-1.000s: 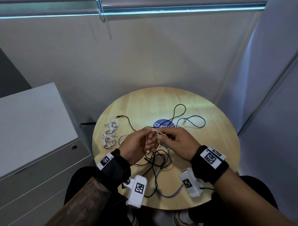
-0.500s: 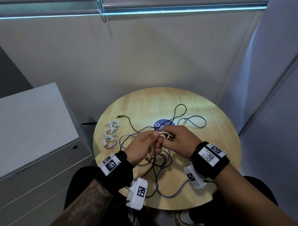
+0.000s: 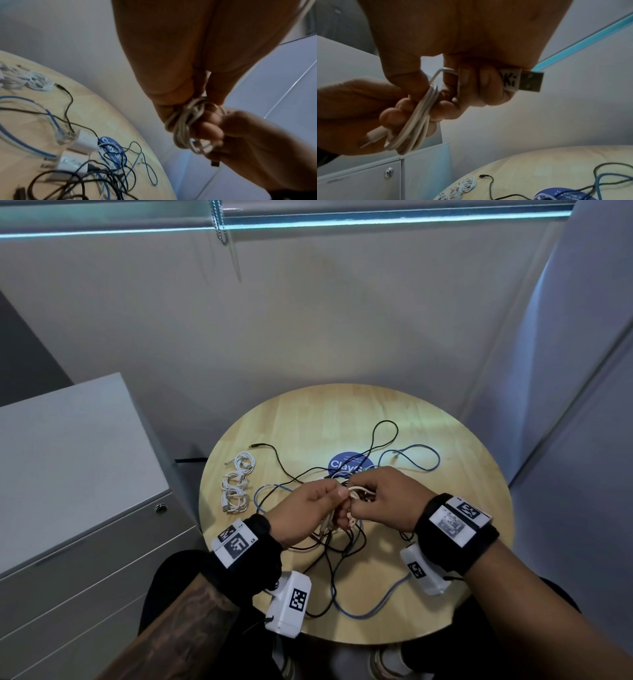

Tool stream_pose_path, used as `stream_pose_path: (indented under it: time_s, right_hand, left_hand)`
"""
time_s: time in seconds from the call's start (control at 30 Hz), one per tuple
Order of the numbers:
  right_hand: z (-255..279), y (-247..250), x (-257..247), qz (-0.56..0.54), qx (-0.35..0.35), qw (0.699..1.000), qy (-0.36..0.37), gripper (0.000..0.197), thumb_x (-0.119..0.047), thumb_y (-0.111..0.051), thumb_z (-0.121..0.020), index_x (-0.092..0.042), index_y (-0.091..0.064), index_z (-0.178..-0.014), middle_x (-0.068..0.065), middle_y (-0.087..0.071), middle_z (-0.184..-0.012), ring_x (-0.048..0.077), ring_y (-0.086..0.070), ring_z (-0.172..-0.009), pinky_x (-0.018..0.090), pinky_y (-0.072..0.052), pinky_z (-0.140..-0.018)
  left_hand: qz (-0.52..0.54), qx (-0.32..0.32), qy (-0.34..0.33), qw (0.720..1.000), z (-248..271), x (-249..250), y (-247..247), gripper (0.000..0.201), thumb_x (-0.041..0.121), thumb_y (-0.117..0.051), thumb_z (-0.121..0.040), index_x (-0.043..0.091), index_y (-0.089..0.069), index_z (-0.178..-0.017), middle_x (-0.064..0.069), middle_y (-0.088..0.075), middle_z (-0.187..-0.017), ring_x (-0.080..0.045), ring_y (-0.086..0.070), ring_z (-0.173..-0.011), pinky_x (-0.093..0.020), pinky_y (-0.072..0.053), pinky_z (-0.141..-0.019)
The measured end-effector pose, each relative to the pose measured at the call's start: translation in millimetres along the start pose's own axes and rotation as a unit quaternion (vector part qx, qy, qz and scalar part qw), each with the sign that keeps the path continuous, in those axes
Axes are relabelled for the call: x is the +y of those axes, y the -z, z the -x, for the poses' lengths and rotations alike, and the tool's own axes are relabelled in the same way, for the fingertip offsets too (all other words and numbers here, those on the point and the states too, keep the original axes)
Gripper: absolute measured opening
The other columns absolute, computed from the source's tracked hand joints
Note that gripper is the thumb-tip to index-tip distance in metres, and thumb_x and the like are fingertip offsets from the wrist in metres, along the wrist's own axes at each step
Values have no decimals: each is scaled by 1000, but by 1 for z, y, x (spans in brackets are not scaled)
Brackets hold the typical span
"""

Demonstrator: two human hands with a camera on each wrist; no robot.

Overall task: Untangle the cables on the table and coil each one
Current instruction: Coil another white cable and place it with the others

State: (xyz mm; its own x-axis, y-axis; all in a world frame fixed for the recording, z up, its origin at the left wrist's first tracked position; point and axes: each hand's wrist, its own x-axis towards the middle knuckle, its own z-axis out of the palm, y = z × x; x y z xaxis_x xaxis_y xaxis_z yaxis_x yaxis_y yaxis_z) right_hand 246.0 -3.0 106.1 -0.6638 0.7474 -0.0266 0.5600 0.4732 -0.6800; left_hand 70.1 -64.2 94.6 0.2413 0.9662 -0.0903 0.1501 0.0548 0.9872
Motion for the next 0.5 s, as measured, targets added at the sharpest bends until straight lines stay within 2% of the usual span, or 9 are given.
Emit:
stream_pose_path:
  time_s: [0.03,0.1,0.17,0.23,0.27,0.33,0.43,0.5]
  right_hand:
    - [-1,2,-1,18,-3,1000,-3,6,-39,-60,-71,-34,-61,-68,-19,-58,-61,3,-51,-57,24,-39,-56]
    - [-3,3,-3,42,-5,999,-2,18,-35,-61,-76,-38,-54,-60,-17,-56,-58,4,-49,-54,25,-37,-54]
    - [-5,3,-4,74,1,997,-4,24,-35,-61,-81,-36,-49,-61,-12,-54,-58,4,-49,-56,27,-37,-56]
    - [-8,0,-3,106,11,994,-3,24,-37,-60,-86,-33,-46,-66,-11,-53,-63,3,-49,-60,29,-36,-58]
    - [-9,-2,-2,107,19,994,1,22,-37,-60,-87,-31,-47,-70,-11,-52,-65,3,-49,-61,29,-35,-59]
    - [-10,-9,3,66,36,997,20,14,-35,-60,-90,-28,-53,-80,-12,-50,-66,1,-48,-61,25,-35,-60]
    - [-12,-17,14,-19,82,996,37,14,-30,-53,-96,-21,-62,-91,-11,-56,-76,2,-50,-70,27,-41,-67]
    - [-14,-21,21,27,103,993,60,19,-28,-51,-97,-20,-67,-97,-8,-59,-90,10,-54,-87,29,-43,-79]
  left_hand:
    - [-12,17,0,1000,-1,-1,-2,30,15,-39,-105,7,-51,-79,-6,-52,-69,-9,-52,-59,-17,-45,-62]
    - [-26,32,-2,999,-3,-5,-1,32,19,-41,-105,10,-52,-76,0,-51,-65,-8,-47,-56,-19,-41,-60]
    - [44,20,12,999,-5,-11,4,29,19,-45,-103,7,-57,-79,-1,-52,-64,-11,-52,-56,-22,-43,-59]
    - [158,19,47,986,-6,-12,5,26,17,-45,-102,1,-57,-86,-2,-49,-61,-15,-54,-54,-22,-46,-57]
    - [186,26,59,980,-7,-11,4,27,16,-43,-103,0,-56,-86,0,-46,-59,-13,-50,-52,-19,-43,-53]
    - [174,68,69,980,-11,-12,4,30,17,-40,-104,7,-54,-79,6,-42,-54,-7,-39,-46,-15,-32,-45]
    - [142,141,68,978,-20,-12,16,32,23,-47,-101,15,-53,-71,2,-40,-61,-12,-34,-52,-24,-24,-53]
    - [144,164,70,973,-23,-11,21,32,25,-49,-99,16,-51,-69,-1,-38,-65,-14,-33,-55,-29,-22,-56]
